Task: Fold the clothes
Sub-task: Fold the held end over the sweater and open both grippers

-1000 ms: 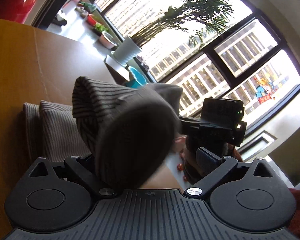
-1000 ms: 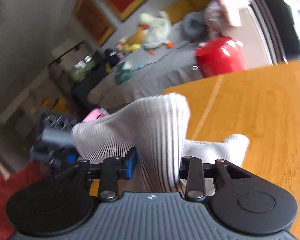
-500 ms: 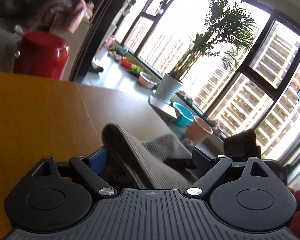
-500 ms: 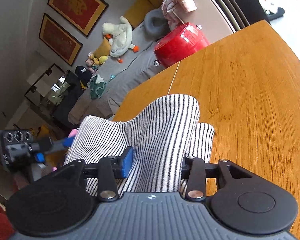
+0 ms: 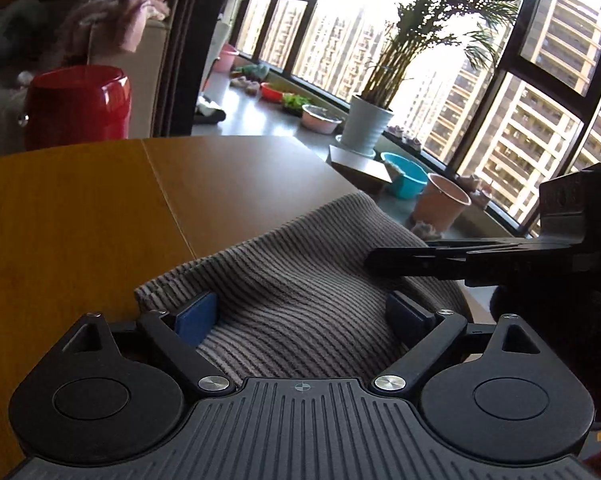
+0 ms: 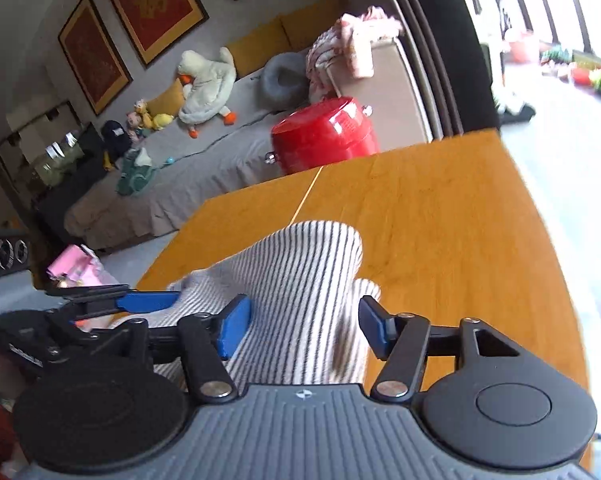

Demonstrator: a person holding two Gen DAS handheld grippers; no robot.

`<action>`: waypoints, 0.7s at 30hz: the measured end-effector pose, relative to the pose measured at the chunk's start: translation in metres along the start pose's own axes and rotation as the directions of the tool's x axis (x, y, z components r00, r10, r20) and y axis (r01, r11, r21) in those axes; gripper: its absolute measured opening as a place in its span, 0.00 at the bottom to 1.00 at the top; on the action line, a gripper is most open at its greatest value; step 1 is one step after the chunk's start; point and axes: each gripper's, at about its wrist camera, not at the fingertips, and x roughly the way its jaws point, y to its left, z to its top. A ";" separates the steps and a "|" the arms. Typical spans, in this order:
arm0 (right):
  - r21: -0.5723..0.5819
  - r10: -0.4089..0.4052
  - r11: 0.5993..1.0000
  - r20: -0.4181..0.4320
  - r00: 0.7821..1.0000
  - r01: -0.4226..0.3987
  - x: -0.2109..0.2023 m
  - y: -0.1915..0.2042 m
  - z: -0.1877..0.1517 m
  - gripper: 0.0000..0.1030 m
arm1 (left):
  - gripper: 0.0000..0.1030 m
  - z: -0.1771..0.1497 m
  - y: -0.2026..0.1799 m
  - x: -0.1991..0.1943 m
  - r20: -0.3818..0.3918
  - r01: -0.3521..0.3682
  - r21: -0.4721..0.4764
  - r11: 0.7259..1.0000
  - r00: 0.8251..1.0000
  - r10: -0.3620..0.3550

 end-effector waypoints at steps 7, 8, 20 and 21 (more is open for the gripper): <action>-0.118 0.015 0.993 0.134 0.991 0.001 -0.016 0.025 0.036 0.59 | 0.94 -0.003 0.003 -0.006 0.005 0.002 0.002 1.000 1.000 -0.002; -0.101 0.030 0.995 0.123 0.992 -0.018 -0.009 0.024 0.038 0.59 | 0.94 -0.003 0.003 -0.006 0.007 0.003 0.001 1.000 1.000 -0.003; 0.067 -0.042 0.997 -0.017 0.999 0.043 0.030 -0.009 -0.002 0.65 | 0.96 -0.005 0.001 -0.008 0.016 0.008 0.020 1.000 1.000 -0.009; 0.039 -0.052 0.998 -0.001 0.999 0.052 0.022 -0.005 -0.003 0.65 | 0.96 -0.005 0.002 -0.009 0.018 0.009 0.017 1.000 1.000 -0.009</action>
